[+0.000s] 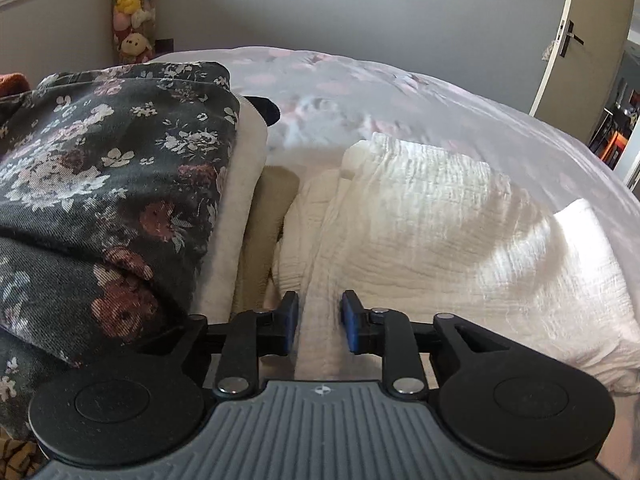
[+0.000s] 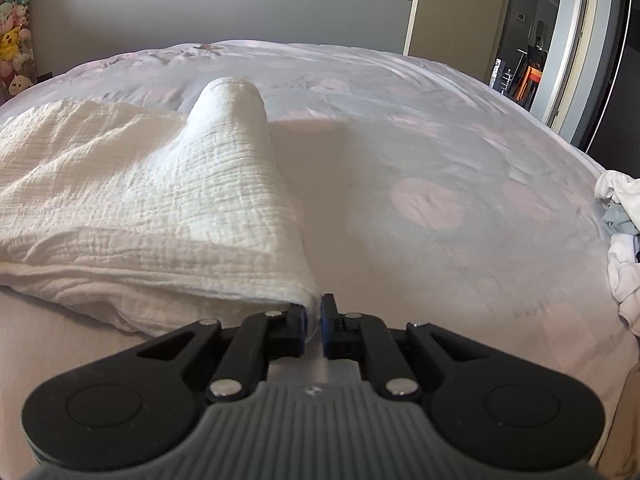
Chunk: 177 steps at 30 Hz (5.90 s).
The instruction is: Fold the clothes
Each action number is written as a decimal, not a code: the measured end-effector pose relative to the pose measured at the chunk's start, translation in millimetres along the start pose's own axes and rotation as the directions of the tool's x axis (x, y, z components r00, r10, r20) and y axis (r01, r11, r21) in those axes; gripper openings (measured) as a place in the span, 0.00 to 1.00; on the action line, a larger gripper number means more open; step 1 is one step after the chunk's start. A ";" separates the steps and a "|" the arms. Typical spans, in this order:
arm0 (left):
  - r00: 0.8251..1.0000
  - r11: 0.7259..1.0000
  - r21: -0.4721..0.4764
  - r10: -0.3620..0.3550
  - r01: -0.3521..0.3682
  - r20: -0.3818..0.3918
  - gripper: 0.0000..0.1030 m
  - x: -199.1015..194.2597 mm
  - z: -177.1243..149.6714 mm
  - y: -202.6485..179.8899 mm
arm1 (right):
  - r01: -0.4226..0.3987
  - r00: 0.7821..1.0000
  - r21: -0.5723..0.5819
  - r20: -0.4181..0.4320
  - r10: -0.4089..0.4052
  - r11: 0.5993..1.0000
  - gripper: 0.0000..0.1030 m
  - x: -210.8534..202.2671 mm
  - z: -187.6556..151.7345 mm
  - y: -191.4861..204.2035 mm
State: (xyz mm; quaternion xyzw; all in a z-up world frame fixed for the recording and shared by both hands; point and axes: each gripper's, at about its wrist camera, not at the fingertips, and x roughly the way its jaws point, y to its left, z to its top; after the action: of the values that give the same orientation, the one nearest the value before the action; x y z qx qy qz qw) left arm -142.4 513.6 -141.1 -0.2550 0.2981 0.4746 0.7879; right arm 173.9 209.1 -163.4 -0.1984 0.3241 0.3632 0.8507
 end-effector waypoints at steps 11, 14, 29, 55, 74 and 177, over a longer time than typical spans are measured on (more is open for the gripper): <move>0.997 0.995 0.069 -0.077 0.075 0.022 0.54 -19.7 57.6 -19.7 | -0.038 0.996 0.050 0.084 0.034 0.998 0.43 2.1 15.2 -11.7; 0.994 0.990 0.099 -0.103 0.100 0.028 0.54 -0.7 80.2 -23.6 | -0.046 0.991 0.075 0.131 0.035 0.996 0.47 4.7 23.2 -14.8; 0.970 0.973 -0.043 -0.230 0.227 -0.079 0.46 123.2 118.0 -21.3 | -0.093 0.955 0.103 0.290 0.060 0.990 0.50 41.0 38.2 -18.7; 0.999 0.993 0.109 0.047 -0.048 0.008 0.47 44.3 96.3 -39.9 | -0.243 0.968 0.415 0.156 0.195 0.877 0.55 52.6 40.6 -66.2; 0.998 0.884 -0.468 -0.025 -0.008 -0.064 0.59 -4.0 -23.0 -8.9 | -0.333 0.939 0.465 0.081 0.335 0.820 0.64 39.0 30.6 -65.3; 0.976 0.990 -0.100 -0.121 0.104 -0.180 0.47 -68.7 -66.7 -47.2 | -0.291 0.847 0.224 -0.391 0.360 0.930 0.14 9.1 14.8 -122.3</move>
State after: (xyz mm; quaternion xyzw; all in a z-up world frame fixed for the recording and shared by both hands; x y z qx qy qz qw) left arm -140.7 407.2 -132.8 -0.3496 0.3336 0.4163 0.7702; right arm 276.0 141.6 -146.7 -0.1477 0.5581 0.4238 0.6979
